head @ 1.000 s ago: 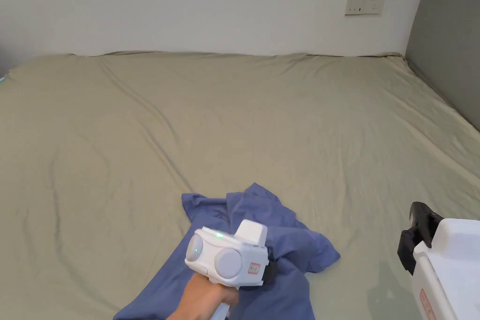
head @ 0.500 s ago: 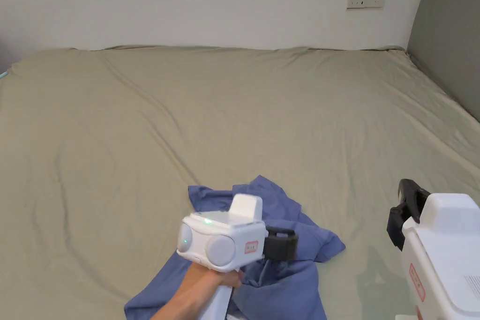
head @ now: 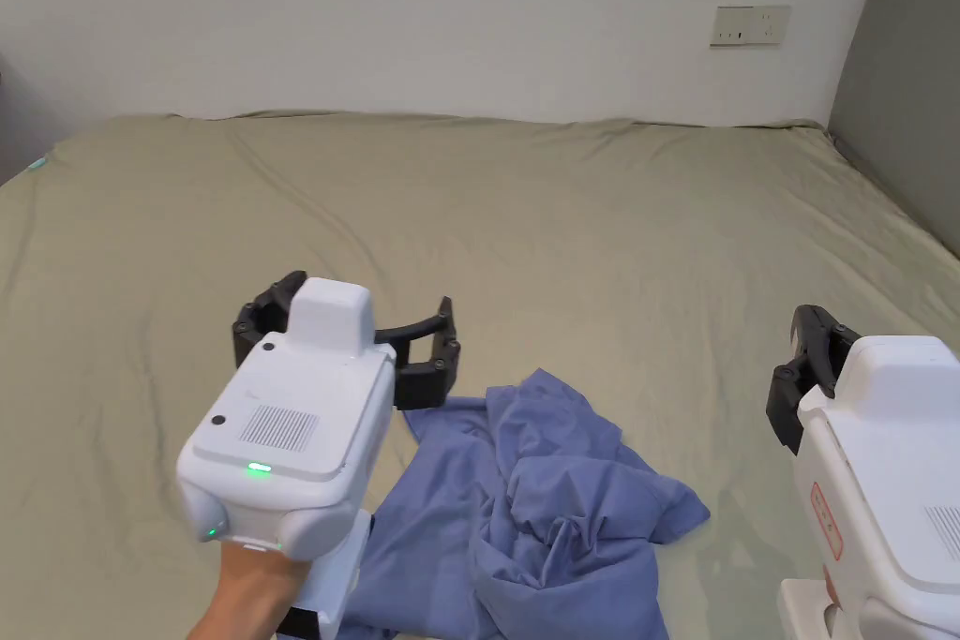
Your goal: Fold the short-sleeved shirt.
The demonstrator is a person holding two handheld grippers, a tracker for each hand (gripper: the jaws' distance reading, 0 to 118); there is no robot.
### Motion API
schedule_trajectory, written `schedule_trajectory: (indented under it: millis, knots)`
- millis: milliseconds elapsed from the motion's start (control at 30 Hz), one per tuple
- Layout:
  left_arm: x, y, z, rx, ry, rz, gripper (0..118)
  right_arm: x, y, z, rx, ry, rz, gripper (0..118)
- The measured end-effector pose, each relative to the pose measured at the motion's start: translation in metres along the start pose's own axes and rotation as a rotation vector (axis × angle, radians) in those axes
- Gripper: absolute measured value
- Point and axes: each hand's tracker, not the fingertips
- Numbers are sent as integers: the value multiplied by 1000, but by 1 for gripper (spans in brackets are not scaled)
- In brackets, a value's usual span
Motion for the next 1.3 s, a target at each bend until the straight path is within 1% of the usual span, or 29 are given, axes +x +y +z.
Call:
schedule_trajectory:
  millis: [67,100,133,167,233,267,300,367,467,533,667,733,833,900,1000,1100,1133,1167,1200,1233,1267,1300]
  knots:
    - [-10,-3,10,20,53,8,110,-2,1,0,4,6,1,2]
    - [-14,-6,15,14,71,12,105,-4,2,0,5,8,1,2]
    - [-23,-9,2,8,75,20,97,-5,2,0,7,12,3,2]
    - [-27,-11,4,3,82,32,86,-6,2,0,7,14,5,2]
    - [-36,-16,9,-20,82,71,43,-7,1,1,9,17,9,2]
    - [-41,-18,-1,-26,94,84,16,-8,1,1,8,19,12,2]
    - [-42,-20,-2,-48,121,88,0,-9,0,0,6,21,13,2]
    - [-47,-24,2,-60,84,98,0,-9,0,0,2,26,10,2]
    - [-50,-27,-1,-75,95,112,0,-10,-2,1,-3,27,13,2]
    - [-55,-30,-5,-116,80,132,0,-10,-3,1,-8,27,12,2]
    - [-57,-45,-18,-396,34,149,0,-10,-7,0,-18,26,17,2]
    - [-59,-66,-20,-523,-37,181,0,-9,-11,-2,-29,29,16,2]
    - [-55,-104,-14,-631,-149,185,0,-9,-18,-4,-44,33,16,2]
    - [-51,-127,-8,-722,-149,179,0,-8,-24,-5,-56,34,16,2]
    - [-50,-154,1,-770,-147,212,0,-8,-33,-6,-82,33,11,2]
    - [-46,-173,5,-827,-123,207,1,-8,-43,-10,-112,36,4,2]
    - [-46,-178,5,-839,-113,212,11,-9,-45,-11,-120,39,3,2]
    - [-46,-181,3,-855,-118,219,31,-10,-48,-12,-126,39,4,2]
    - [-44,-186,2,-874,-114,229,72,-10,-50,-14,-136,41,5,2]
    - [-43,-191,-2,-907,-89,242,96,-11,-51,-16,-144,44,5,2]
    - [-41,-194,-4,-920,-63,242,109,-11,-53,-17,-146,46,4,2]
    - [-40,-196,-5,-908,-31,242,109,-11,-53,-18,-151,48,4,2]
